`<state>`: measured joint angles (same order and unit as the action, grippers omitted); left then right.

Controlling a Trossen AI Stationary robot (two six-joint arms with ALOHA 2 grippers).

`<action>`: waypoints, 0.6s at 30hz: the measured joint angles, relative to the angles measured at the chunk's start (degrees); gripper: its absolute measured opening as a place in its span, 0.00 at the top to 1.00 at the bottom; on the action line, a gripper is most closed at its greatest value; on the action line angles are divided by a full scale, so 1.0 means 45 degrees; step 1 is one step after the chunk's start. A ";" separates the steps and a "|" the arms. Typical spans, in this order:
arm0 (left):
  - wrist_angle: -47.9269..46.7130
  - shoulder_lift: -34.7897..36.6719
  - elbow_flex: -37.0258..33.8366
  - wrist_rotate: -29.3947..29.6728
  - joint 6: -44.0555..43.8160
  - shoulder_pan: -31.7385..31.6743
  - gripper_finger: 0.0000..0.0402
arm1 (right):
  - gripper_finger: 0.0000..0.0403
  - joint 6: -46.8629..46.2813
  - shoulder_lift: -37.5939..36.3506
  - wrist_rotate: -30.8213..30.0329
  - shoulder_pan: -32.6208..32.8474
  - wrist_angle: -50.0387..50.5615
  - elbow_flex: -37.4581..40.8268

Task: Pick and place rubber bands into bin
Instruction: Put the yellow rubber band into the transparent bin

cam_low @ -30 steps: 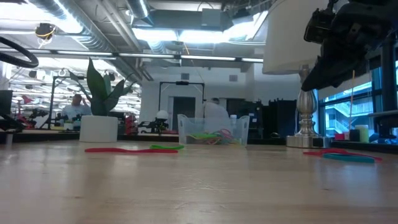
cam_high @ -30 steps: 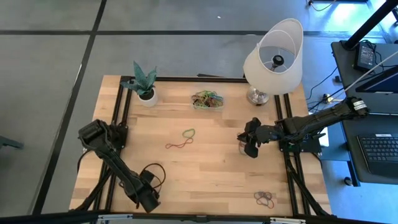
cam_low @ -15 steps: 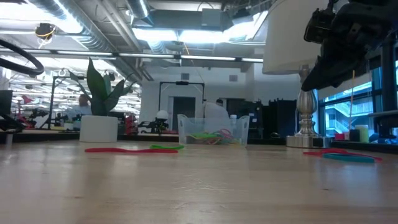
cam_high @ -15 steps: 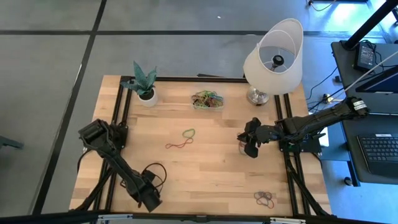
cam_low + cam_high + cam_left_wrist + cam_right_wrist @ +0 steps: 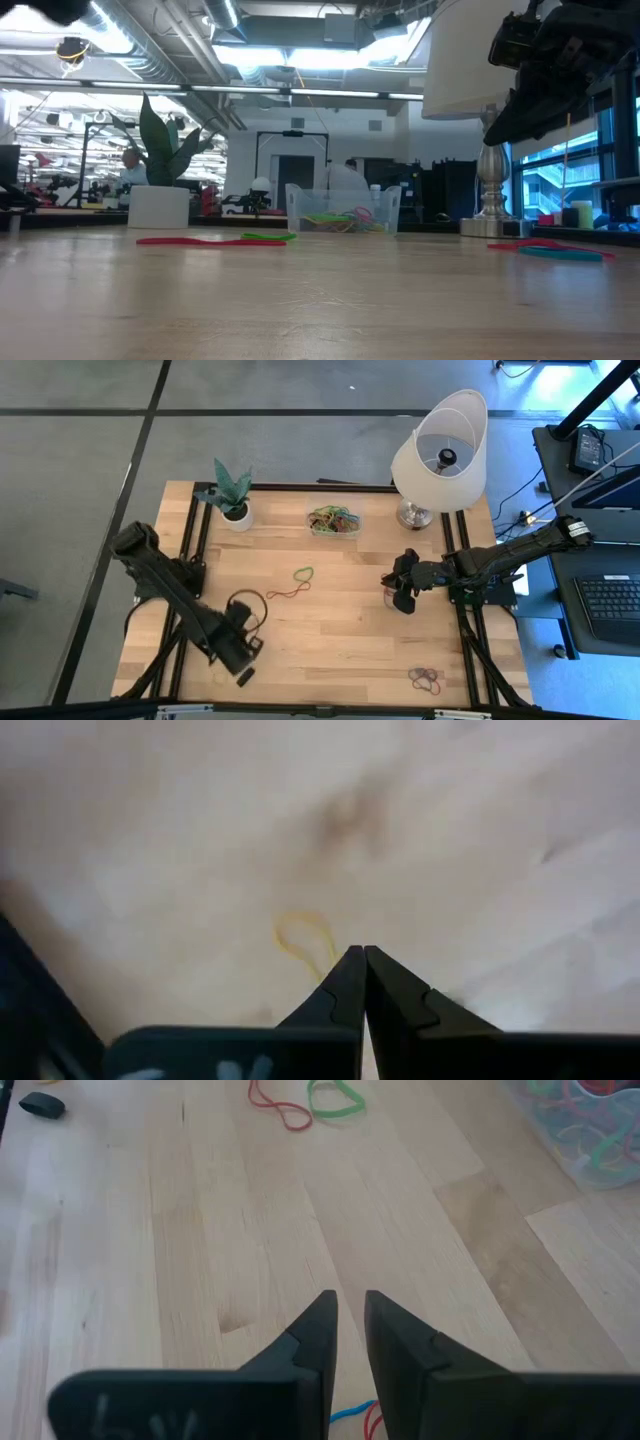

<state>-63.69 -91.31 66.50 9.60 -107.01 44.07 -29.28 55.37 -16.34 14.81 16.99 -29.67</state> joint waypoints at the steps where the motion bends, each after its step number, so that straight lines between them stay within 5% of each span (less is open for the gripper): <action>1: -0.0265 0.0291 0.0000 0.0350 0.0446 -0.0239 1.00 | 0.85 -0.0001 0.0000 0.0000 0.0000 -0.0004 0.0000; 8: -0.0970 0.1211 0.0010 -0.1542 0.4113 -0.2468 0.99 | 0.85 -0.0406 0.0000 -0.0009 0.0000 -0.0004 0.0000; 18: 0.0057 0.0595 -0.0753 -0.3528 0.3517 -0.2801 0.77 | 0.85 -0.0322 0.0000 -0.0015 -0.0002 -0.0002 0.0000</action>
<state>-63.43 -88.64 63.11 -6.28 -91.18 31.46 -30.72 55.37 -16.40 14.80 16.98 -29.67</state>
